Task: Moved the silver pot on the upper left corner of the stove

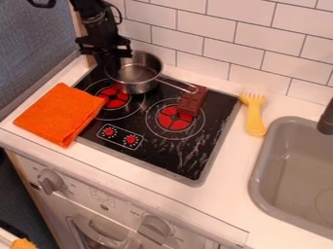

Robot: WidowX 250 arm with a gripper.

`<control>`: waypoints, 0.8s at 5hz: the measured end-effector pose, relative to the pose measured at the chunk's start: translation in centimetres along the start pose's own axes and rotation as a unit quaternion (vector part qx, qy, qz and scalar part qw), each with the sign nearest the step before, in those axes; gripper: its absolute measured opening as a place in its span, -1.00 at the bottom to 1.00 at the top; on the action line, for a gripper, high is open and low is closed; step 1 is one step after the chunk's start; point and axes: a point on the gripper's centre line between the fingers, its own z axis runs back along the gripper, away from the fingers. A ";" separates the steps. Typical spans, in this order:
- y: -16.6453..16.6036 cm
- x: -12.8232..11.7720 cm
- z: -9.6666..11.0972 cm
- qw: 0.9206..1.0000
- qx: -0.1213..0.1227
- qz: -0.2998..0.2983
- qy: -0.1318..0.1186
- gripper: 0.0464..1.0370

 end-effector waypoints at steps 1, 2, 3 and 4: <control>0.5 0.5 -0.3 1.000 0.012 0.001 -0.005 -0.86; 0.9 0.4 -0.3 0.999 0.025 0.027 -0.004 -0.49; 0.8 0.3 -0.4 0.999 0.024 0.033 -0.005 0.08; 0.2 0.1 -0.7 0.999 0.024 0.025 0.001 0.64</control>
